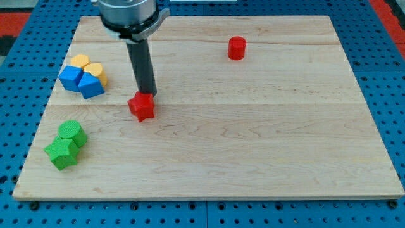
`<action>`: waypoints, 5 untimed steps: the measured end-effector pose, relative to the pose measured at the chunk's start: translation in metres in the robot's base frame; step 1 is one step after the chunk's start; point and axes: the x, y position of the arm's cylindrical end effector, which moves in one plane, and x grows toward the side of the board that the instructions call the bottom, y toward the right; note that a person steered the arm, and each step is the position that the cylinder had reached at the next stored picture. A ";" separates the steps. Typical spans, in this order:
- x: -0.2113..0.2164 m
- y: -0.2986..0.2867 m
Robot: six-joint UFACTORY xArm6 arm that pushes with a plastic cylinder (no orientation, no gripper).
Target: Move red star closer to the green circle
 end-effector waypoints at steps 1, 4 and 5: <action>0.008 0.013; 0.049 -0.042; 0.059 -0.060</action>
